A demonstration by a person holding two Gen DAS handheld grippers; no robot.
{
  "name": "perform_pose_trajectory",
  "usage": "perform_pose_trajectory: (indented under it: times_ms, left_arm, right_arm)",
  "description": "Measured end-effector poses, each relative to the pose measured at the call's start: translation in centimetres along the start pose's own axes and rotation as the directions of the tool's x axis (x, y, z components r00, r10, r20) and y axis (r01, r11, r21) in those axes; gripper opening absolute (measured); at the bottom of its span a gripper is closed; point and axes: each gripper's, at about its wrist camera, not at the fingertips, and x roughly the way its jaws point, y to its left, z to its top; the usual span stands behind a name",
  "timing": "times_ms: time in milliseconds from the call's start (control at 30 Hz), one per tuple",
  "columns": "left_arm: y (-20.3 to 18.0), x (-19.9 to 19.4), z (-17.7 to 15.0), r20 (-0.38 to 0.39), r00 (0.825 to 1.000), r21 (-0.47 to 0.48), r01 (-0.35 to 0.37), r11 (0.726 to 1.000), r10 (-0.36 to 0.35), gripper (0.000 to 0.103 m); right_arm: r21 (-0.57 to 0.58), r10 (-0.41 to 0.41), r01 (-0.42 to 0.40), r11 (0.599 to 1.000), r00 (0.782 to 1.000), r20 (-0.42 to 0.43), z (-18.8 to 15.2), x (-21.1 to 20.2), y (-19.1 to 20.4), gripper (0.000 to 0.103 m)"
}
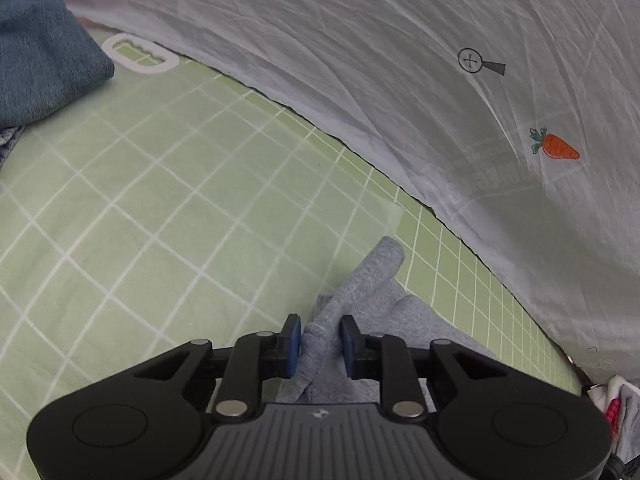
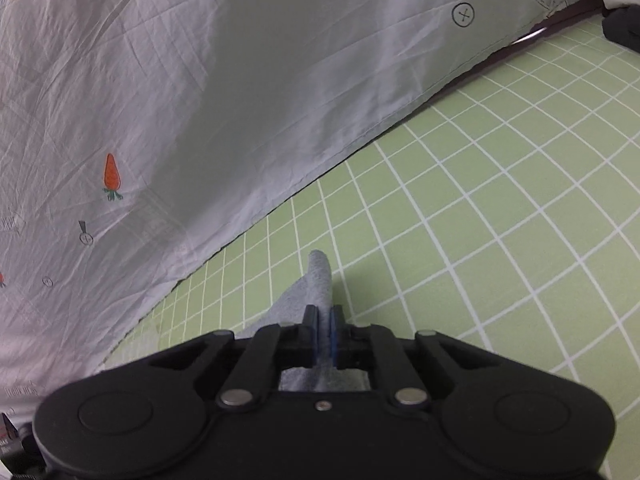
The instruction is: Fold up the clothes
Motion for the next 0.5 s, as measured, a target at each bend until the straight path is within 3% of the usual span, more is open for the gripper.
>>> perform_pose_trajectory:
  times_ms: [33,67,133,333,500]
  left_arm:
    - [-0.4,-0.4,0.0,0.018,1.0,0.033,-0.002,0.999,0.001,0.031]
    - [-0.6,-0.7,0.0,0.011,1.0,0.053,0.007,0.999,-0.008,0.045]
    - [-0.9,-1.2,-0.1,-0.003,1.0,0.093,0.026,0.995,-0.026,0.067]
    - [-1.1,-2.1,-2.4,-0.104,0.994,0.17,0.056,0.984,-0.038,0.077]
    - [-1.4,-1.2,-5.0,-0.201,0.977,0.19,0.109,0.976,-0.069,0.083]
  right_arm:
    - [-0.018,-0.01,0.01,1.0,1.0,0.007,-0.1,-0.2,0.3,0.017]
    - [-0.033,-0.018,0.019,0.999,1.0,0.016,-0.2,-0.5,0.6,0.023]
    - [-0.063,-0.034,0.036,0.997,0.999,0.034,-0.3,-1.1,1.2,0.072]
    - [-0.045,0.067,-0.069,0.997,0.997,-0.048,-2.1,-2.1,0.7,0.089]
    - [-0.078,0.084,-0.097,0.992,0.984,-0.155,-5.3,-1.3,1.3,0.091]
